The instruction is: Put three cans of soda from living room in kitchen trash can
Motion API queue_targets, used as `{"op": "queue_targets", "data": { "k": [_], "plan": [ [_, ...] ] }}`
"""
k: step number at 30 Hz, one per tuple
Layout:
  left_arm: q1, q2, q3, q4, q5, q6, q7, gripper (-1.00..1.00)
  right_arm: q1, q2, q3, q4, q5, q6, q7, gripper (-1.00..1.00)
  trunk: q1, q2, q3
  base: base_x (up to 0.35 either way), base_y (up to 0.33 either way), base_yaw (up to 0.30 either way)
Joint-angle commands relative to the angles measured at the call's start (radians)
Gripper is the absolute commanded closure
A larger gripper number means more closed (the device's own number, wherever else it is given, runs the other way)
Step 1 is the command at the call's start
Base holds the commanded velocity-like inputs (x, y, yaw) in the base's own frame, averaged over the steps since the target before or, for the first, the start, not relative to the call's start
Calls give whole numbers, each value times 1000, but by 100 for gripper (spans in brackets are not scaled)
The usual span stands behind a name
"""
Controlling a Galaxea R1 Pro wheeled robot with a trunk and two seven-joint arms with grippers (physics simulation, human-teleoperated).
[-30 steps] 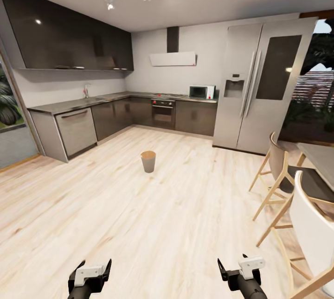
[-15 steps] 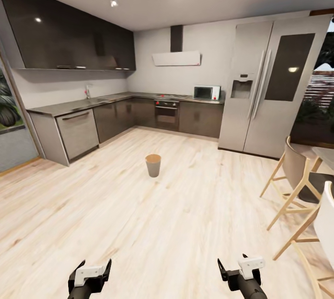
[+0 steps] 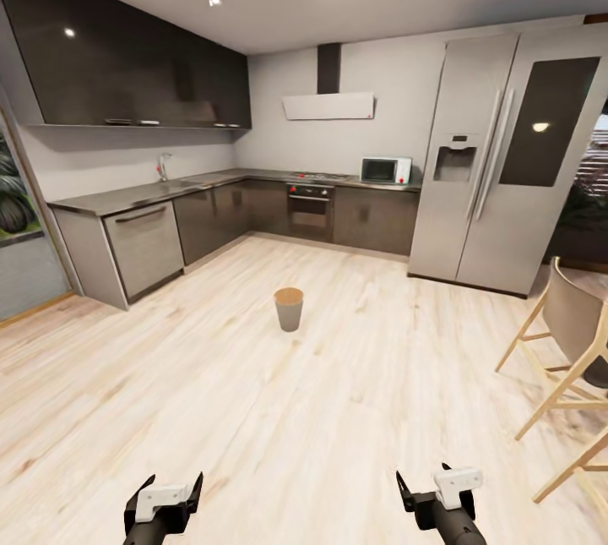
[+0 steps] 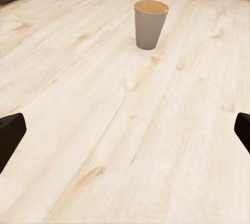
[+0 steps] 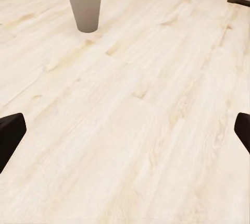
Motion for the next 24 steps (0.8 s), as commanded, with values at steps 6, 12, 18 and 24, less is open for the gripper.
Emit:
{"op": "queue_targets", "data": {
  "k": [6, 12, 18, 24],
  "plan": [
    [0, 0, 0, 0, 0, 0, 1, -100, 0, 0, 0, 0, 0, 0, 0, -100, 0, 0, 0, 265, 227, 0],
    [0, 0, 0, 1, 0, 1, 0, -100, 0, 0, 0, 0, 0, 0, 0, -100, 0, 0, 0, 265, 226, 0],
    [-1, 0, 0, 1, 0, 2, 0, -100, 0, 0, 0, 0, 0, 0, 1, -100, 0, 0, 0, 267, 225, 0],
    [-1, 0, 0, 21, 0, 1, 0, -100, 0, 0, 0, 0, -1, 0, 1, -100, 0, 0, 0, 269, 222, 0]
  ]
}}
